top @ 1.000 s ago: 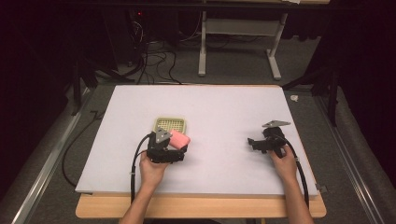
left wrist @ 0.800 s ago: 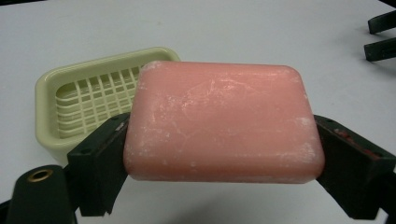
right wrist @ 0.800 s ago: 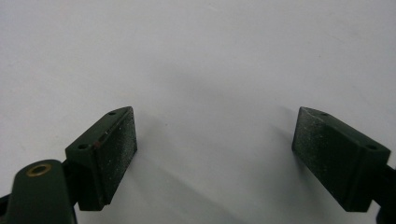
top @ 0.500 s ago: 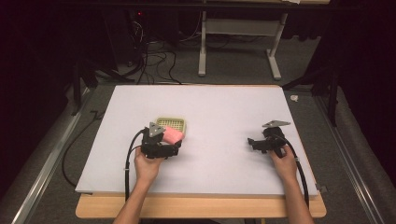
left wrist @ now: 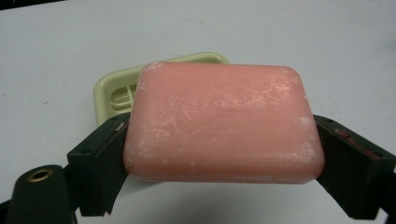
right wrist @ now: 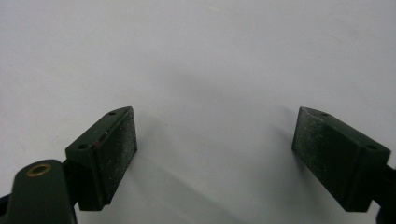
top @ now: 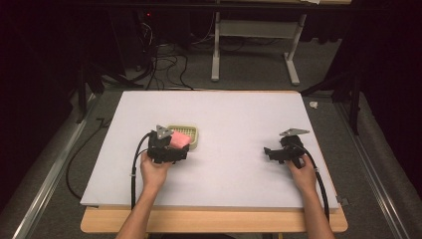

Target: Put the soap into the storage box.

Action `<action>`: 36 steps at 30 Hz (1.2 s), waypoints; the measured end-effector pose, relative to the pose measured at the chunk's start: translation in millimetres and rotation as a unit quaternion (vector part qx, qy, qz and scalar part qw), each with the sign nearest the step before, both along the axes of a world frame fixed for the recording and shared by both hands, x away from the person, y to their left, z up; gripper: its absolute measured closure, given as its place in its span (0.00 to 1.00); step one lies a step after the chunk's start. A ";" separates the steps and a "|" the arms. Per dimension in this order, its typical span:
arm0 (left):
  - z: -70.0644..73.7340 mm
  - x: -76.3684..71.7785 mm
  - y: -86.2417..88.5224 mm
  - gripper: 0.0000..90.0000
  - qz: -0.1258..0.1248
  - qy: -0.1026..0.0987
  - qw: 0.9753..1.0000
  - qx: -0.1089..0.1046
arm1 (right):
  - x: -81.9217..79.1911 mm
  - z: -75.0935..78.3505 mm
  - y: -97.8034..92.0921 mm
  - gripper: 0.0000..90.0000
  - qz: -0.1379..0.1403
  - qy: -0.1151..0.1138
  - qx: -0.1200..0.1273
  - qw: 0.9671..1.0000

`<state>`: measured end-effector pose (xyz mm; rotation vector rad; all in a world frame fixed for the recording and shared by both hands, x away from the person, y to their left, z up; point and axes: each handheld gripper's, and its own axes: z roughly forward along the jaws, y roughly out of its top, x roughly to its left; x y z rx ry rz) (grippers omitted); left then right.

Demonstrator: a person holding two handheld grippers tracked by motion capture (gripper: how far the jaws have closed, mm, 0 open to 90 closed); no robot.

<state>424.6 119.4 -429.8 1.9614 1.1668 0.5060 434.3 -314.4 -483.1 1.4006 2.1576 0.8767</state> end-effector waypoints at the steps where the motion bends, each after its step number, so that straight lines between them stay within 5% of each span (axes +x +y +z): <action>1: -0.3 0.8 0.9 0.15 0.002 0.002 1.000 0.000 | 0.0 0.0 0.0 0.16 0.000 0.000 0.000 1.000; 23: -17.8 35.4 -0.6 0.15 0.051 0.039 0.998 0.001 | -0.1 0.0 0.1 0.16 -0.001 0.000 0.000 1.000; 36: -23.9 42.4 -1.4 0.15 0.066 0.043 0.997 -0.011 | 0.0 0.0 0.1 0.16 0.000 0.000 0.000 1.000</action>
